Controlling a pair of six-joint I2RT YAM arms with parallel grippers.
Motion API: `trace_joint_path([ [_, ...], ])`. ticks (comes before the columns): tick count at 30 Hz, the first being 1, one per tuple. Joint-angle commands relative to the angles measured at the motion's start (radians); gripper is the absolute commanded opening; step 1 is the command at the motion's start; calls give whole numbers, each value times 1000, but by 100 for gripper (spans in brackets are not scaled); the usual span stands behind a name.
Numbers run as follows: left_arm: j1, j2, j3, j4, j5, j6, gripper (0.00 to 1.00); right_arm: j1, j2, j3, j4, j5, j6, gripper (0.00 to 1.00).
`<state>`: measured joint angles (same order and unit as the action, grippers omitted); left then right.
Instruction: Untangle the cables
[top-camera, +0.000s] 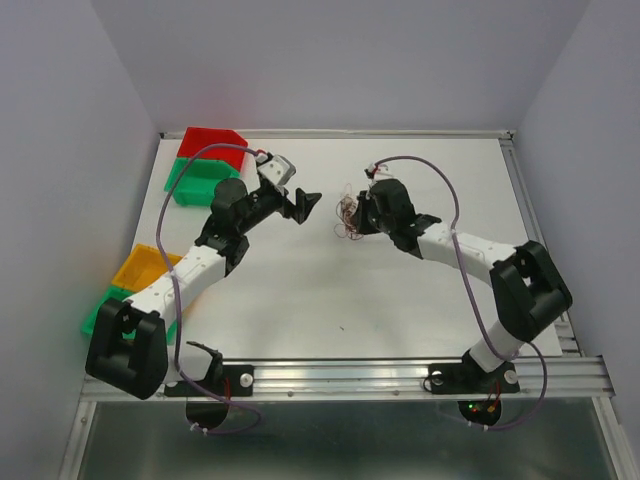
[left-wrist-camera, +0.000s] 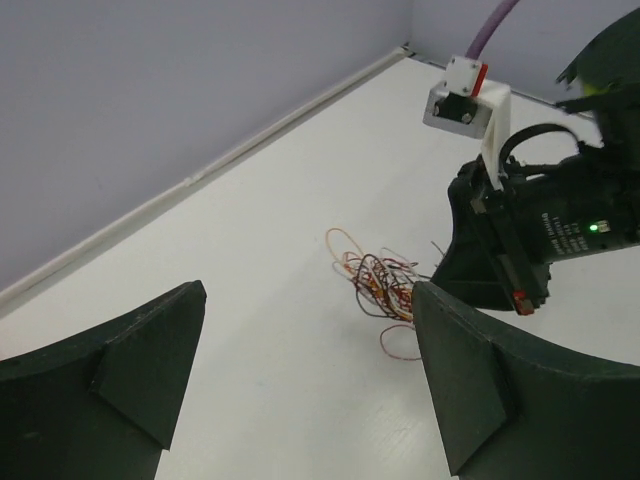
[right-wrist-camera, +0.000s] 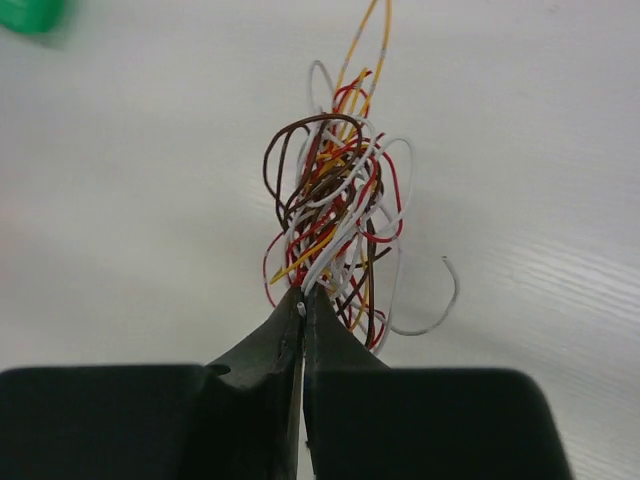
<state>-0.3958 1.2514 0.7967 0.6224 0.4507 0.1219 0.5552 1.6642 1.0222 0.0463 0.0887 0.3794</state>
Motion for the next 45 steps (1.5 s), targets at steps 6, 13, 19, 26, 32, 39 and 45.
trace_joint_path([
  [6, -18, 63, 81, -7, 141, 99, 99, 77, -236, -143, 181, -119, -91, 1],
  [13, -17, 72, 82, -18, 187, 105, 99, 86, -273, -188, 253, -139, -91, 1],
  [19, -17, 129, 137, -75, 154, 91, 99, 98, -342, -257, 328, -103, -94, 1],
  [26, -15, 264, 275, -219, 264, 59, 99, 101, -379, -286, 356, -93, -93, 1],
  [32, -24, 359, 366, -319, 339, 24, 99, 106, -391, -294, 369, -93, -96, 1],
  [39, -78, 407, 406, -391, 344, 53, 97, 115, -393, -298, 377, -64, -99, 1],
  [45, -100, 405, 407, -398, 344, 62, 51, 117, -397, -301, 379, -60, -97, 1],
])
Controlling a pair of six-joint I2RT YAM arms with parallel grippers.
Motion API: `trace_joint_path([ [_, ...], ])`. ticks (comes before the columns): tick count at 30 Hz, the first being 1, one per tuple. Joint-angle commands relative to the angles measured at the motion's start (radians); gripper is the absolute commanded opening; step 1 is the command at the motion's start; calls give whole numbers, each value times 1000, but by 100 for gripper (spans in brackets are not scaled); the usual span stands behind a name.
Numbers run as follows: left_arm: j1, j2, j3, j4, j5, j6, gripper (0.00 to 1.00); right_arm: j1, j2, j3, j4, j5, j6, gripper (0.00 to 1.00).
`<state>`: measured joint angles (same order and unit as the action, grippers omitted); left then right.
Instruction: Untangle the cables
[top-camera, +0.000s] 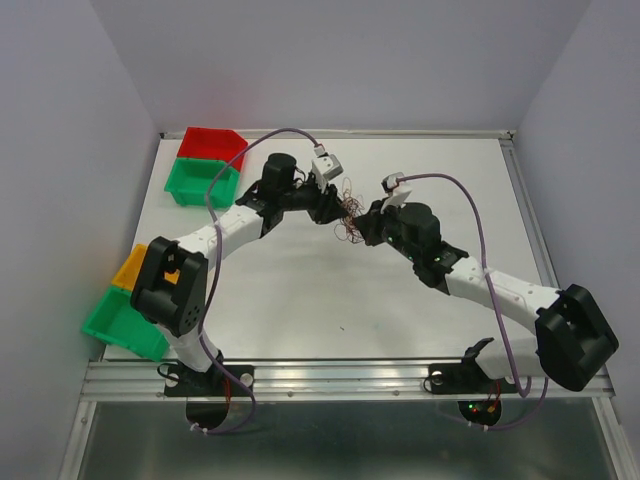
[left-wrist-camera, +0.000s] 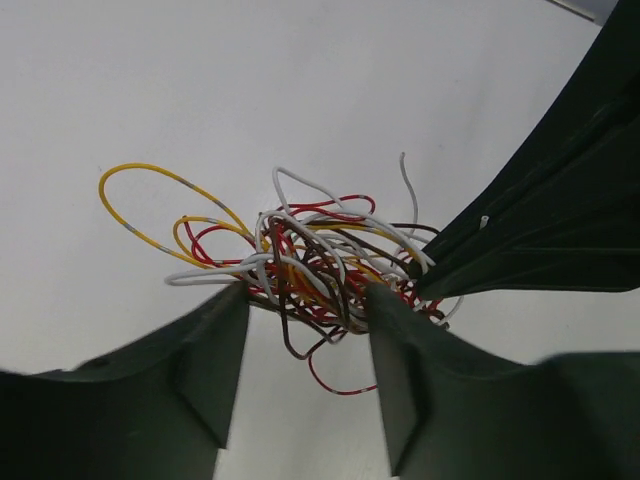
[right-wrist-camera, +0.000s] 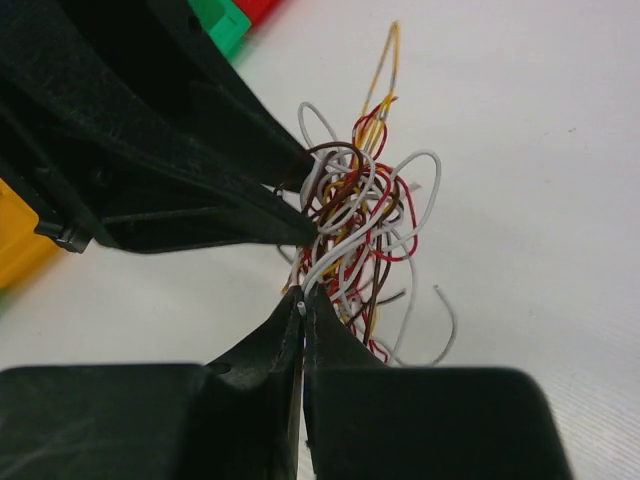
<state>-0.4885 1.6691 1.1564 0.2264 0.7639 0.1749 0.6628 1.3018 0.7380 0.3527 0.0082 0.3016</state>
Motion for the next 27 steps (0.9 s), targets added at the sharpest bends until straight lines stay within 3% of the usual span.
trace_joint_path([
  [1, -5, -15, 48, -2, 22, 11, 28, 8, -32, -17, 74, 22, -18, 1],
  [2, -7, -20, 46, -2, 11, 15, 19, 9, -29, -17, 72, 29, -12, 0],
  [3, -5, -32, 42, -2, -20, 20, 2, 8, -21, -14, 69, 45, -9, 1],
  [4, -5, -40, 39, 7, -41, 20, 0, 9, -15, -14, 66, 56, 5, 1],
  [11, 65, -175, -58, 146, -385, -66, 0, 6, 36, -3, 9, 346, 122, 1],
  [15, 125, -212, -86, 182, -494, -145, 0, -6, 31, -15, -38, 502, 200, 1],
  [24, 188, -282, -127, 217, -763, -229, 0, -60, -143, -143, -63, 781, 429, 1],
  [26, 194, -307, -141, 237, -793, -232, 0, -72, -191, -161, -64, 791, 439, 4],
  [27, 195, -316, -150, 251, -755, -230, 0, -72, -200, -161, -64, 777, 421, 11],
])
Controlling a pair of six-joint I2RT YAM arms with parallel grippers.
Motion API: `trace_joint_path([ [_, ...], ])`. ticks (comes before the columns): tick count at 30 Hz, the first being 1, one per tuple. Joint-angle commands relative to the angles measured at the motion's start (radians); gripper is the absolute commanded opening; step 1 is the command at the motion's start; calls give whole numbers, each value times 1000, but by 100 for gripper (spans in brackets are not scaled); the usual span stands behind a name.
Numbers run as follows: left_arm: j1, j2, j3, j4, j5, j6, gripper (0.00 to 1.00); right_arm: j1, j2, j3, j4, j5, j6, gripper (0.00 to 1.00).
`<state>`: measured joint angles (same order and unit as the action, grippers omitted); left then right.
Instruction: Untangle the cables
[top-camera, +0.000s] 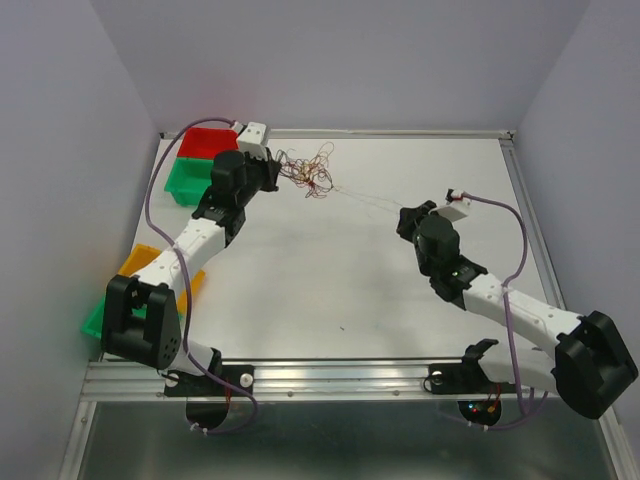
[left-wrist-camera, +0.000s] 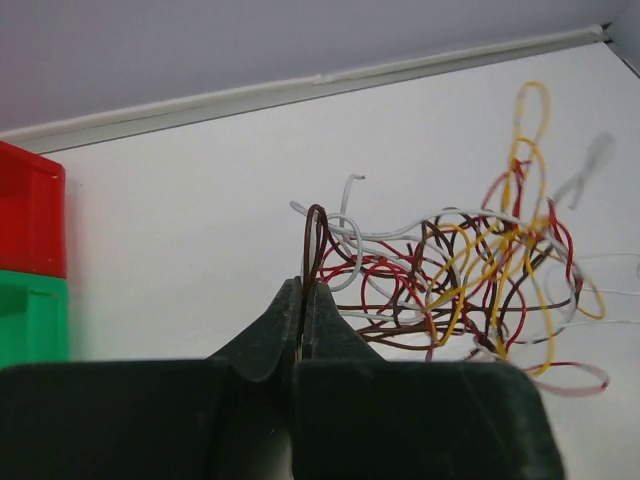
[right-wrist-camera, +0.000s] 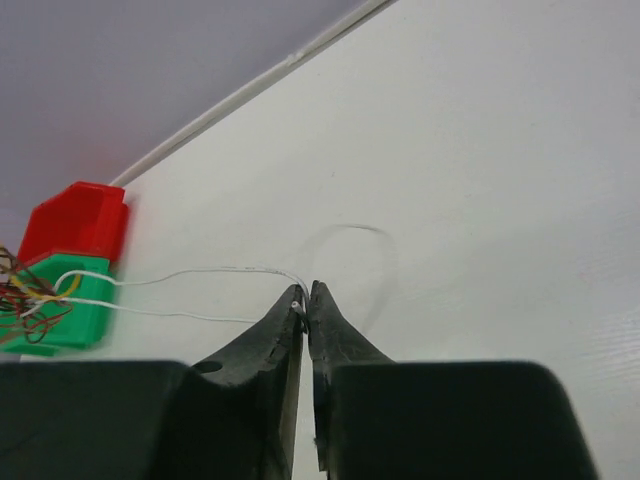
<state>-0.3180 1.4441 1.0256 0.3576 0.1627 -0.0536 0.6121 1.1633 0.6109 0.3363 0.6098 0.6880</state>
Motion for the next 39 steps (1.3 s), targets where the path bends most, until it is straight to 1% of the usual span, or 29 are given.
trace_joint_path([
  [1, 28, -99, -38, 153, -67, 3, 0, -21, -65, -27, -48, 150, 13, 13],
  [2, 27, -102, -47, 164, 30, 18, 0, -23, -63, -19, -48, 128, -25, 16],
  [3, 19, -100, -48, 167, 205, 27, 0, -22, -57, -4, -45, 66, -42, 17],
  [4, 7, -96, -45, 167, 269, 38, 0, -21, -44, 0, -36, 36, -74, 17],
  [5, -9, -94, -44, 159, 312, 49, 0, -23, -37, 1, -25, 1, -90, 18],
  [6, -60, -99, -44, 152, 322, 81, 0, -22, -33, 1, 1, -60, -106, 23],
  [7, -85, -105, -51, 146, 310, 136, 0, -23, -28, 1, 13, -88, -123, 27],
  [8, -108, -120, -59, 144, 292, 156, 0, -23, -22, 1, 24, -120, -157, 45],
  [9, -139, -126, -70, 144, 294, 187, 0, -22, -21, 1, 50, -186, -175, 60],
  [10, -151, -134, -74, 144, 308, 187, 0, -23, -20, 0, 67, -224, -194, 70],
  [11, -161, -142, -79, 141, 326, 207, 0, -22, -20, -6, 84, -261, -224, 78],
  [12, -177, -151, -81, 136, 362, 216, 0, -23, -20, -16, 128, -344, -238, 85],
  [14, -196, -163, -85, 123, 382, 248, 0, -22, -20, -31, 180, -433, -265, 87],
  [15, -208, -169, -90, 119, 389, 258, 0, -23, -19, -46, 231, -514, -280, 87],
  [19, -246, -169, -87, 98, 388, 285, 0, -20, 1, -62, 318, -701, -309, 86],
  [22, -257, -151, -68, 64, 388, 296, 0, -20, 7, -76, 374, -792, -314, 85],
  [26, -260, -128, -50, 49, 356, 298, 0, -21, -13, -94, 412, -825, -314, 84],
  [30, -259, -81, -10, 23, 273, 287, 0, -21, -30, -102, 418, -823, -315, 81],
  [34, -259, -44, 21, -11, 261, 287, 0, -21, -45, -114, 426, -799, -311, 80],
  [37, -259, -28, 34, -23, 212, 285, 0, -21, -73, -134, 434, -757, -308, 82],
  [39, -260, -24, 36, -26, 212, 285, 0, -21, -88, -145, 441, -748, -306, 84],
])
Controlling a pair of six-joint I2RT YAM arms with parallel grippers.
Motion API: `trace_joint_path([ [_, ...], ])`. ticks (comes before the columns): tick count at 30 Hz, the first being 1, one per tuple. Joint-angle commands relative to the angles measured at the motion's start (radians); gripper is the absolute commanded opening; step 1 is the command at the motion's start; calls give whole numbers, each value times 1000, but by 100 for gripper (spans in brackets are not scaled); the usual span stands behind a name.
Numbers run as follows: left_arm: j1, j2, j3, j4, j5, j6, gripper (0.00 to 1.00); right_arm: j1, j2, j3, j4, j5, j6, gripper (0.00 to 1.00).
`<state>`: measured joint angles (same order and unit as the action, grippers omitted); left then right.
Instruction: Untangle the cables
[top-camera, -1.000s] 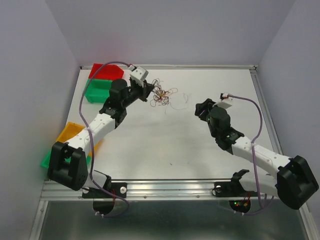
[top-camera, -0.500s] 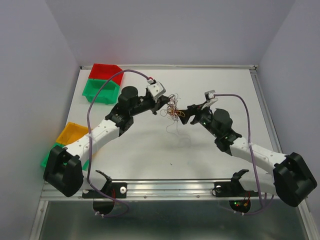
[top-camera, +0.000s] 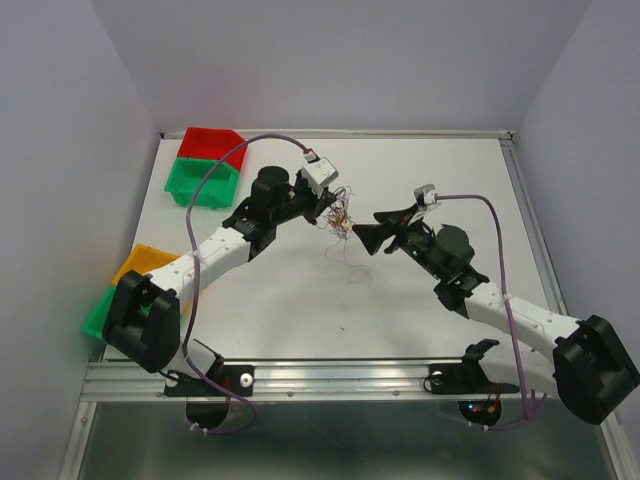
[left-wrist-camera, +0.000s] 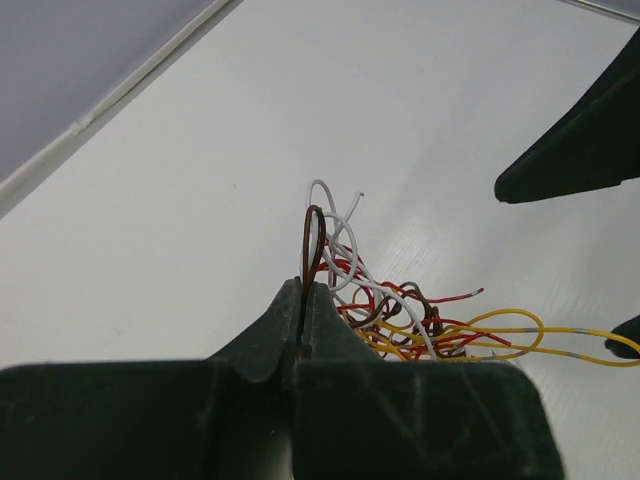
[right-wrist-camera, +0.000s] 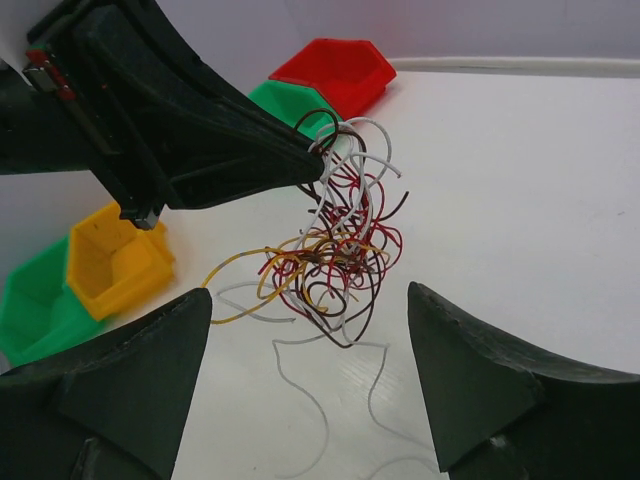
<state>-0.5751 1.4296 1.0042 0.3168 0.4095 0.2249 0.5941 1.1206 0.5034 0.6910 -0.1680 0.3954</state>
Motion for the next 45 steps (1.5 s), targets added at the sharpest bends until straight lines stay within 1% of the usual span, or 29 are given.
trace_joint_path([
  [1, -2, -12, 57, 15, -26, 8, 0, -2, -48, -36, 88, 30, -15, 84],
  [4, -2, -18, 54, 13, 14, 8, 0, -4, -39, -31, 88, 25, -13, 84],
  [8, -2, -23, 53, 11, -4, 10, 0, -4, -15, -25, 88, 5, -12, 83],
  [12, -2, -23, 54, 11, 8, 7, 0, -4, -2, -19, 87, 11, -10, 77],
  [14, -2, -26, 54, 10, 17, 7, 0, -2, 5, -17, 88, 7, -9, 76],
  [17, -3, -37, 51, 10, 18, 7, 0, -4, 24, -8, 87, -5, -7, 71],
  [18, -2, -43, 50, 10, 22, 7, 0, -2, 30, -3, 87, -8, -6, 65],
  [20, -3, -49, 48, 10, 28, 5, 0, -4, 38, -2, 85, -11, -4, 62],
  [21, -3, -51, 48, 10, 31, 5, 0, -4, 39, 0, 85, -10, -1, 56],
  [23, -2, -61, 45, 5, 46, 5, 0, -4, 42, 3, 84, -1, 2, 50],
  [24, -2, -67, 43, 7, 52, 5, 0, -4, 42, 4, 79, 10, 3, 40],
  [26, -3, -75, 42, 5, 52, 10, 0, -4, 45, 12, 62, 44, 11, 25],
  [27, -2, -81, 39, 8, 45, 11, 0, -4, 48, 20, 42, 70, 19, 7],
  [28, -3, -98, 25, 18, 16, 8, 0, -4, 51, 43, -11, 155, 25, 1],
  [29, -2, -110, 14, 48, -13, 1, 0, -4, 57, 55, -45, 221, 46, 1],
  [30, 3, -138, -13, 68, -91, -10, 0, -4, 59, 66, -118, 374, 68, 1],
  [32, 14, -165, -41, 132, -208, -53, 0, -2, 59, 76, -188, 542, 120, 1],
  [33, 23, -190, -52, 151, -332, -70, 0, -4, 53, 73, -236, 618, 175, 1],
  [34, 50, -198, -65, 166, -397, -88, 0, -5, 47, 72, -263, 756, 206, 1],
  [35, 70, -207, -65, 179, -513, -134, 0, -7, 41, 67, -287, 816, 262, 1],
  [37, 136, -213, -59, 180, -537, -192, 0, -19, 27, 67, -358, 937, 312, 1],
  [38, 212, -216, -58, 177, -525, -266, 0, -22, 22, 63, -375, 975, 348, 1],
  [41, 334, -222, -56, 177, -488, -335, 0, -39, -13, 40, -413, 1065, 416, 1],
  [44, 366, -235, -58, 177, -503, -364, 0, -50, -54, 23, -478, 1157, 505, 1],
  [45, 373, -244, -59, 176, -520, -369, 0, -51, -65, 21, -523, 1182, 549, 1],
])
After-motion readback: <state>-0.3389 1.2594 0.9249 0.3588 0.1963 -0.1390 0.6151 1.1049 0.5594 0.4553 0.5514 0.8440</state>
